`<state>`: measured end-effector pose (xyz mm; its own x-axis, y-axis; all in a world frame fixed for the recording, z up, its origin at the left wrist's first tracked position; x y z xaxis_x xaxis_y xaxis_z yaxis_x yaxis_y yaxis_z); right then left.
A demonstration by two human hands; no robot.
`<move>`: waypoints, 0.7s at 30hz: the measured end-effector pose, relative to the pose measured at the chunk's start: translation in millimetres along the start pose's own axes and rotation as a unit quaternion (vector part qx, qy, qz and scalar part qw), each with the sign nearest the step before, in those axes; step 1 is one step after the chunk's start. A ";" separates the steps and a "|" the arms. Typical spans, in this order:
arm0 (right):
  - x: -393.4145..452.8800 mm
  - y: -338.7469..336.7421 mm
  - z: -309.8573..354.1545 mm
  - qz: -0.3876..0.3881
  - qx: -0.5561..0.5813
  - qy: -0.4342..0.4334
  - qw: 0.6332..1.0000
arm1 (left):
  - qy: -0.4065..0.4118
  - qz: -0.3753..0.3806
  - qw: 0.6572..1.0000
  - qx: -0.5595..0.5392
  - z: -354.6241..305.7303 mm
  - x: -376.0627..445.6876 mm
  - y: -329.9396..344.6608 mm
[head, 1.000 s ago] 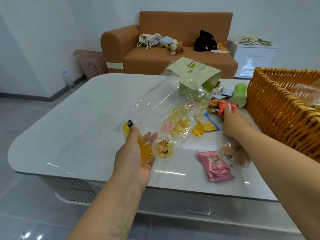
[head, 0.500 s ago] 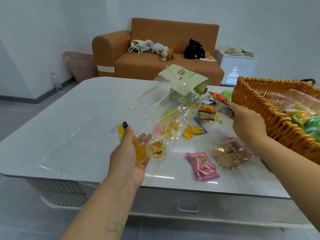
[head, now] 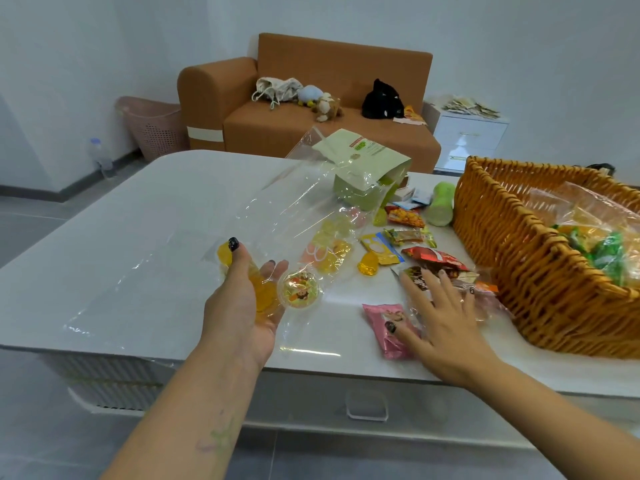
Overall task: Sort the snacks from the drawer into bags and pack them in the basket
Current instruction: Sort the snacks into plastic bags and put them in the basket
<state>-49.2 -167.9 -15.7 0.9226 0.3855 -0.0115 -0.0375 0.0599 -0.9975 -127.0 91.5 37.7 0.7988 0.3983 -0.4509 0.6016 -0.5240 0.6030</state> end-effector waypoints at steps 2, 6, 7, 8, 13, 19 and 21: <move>9.5 10.2 -6.4 0.021 -0.032 0.026 0.999 | 0.001 0.000 1.000 -0.002 -0.6 0.0 -1.3; 25.6 6.7 -20.0 0.011 -0.039 0.078 0.996 | 0.004 0.004 1.000 -0.006 -2.4 0.4 -4.6; 27.1 2.9 -18.3 -0.015 -0.037 0.071 0.997 | 0.006 0.003 1.000 -0.007 -3.7 0.7 -5.4; 28.8 -2.1 -12.8 -0.063 -0.021 0.046 0.997 | 0.009 0.001 1.000 -0.008 -5.4 1.1 -5.8; 52.4 -3.5 29.9 -0.073 0.018 -0.056 0.996 | 0.027 -0.005 1.000 -0.013 -13.0 2.5 -9.7; 64.1 2.8 21.8 -0.029 0.053 0.009 0.998 | 0.025 -0.006 1.000 -0.013 -18.0 6.3 -18.2; 79.9 -10.3 27.9 -0.093 0.163 0.029 0.982 | 0.032 -0.016 0.999 -0.015 -21.0 7.6 -21.0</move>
<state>14.2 -112.0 -4.4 0.9449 0.2877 0.1559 0.0216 0.4205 -0.9071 -133.6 121.4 35.4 0.7763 0.4628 -0.4280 0.6260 -0.4869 0.6091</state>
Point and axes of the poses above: each hand's wrist, its own x-axis towards the middle knuckle, its own y-axis out of the palm, z = x × y, the point moved 3 cm from there along x, towards the middle knuckle, and after that the axes turned 4 degrees about z, right-handed, at the moved point
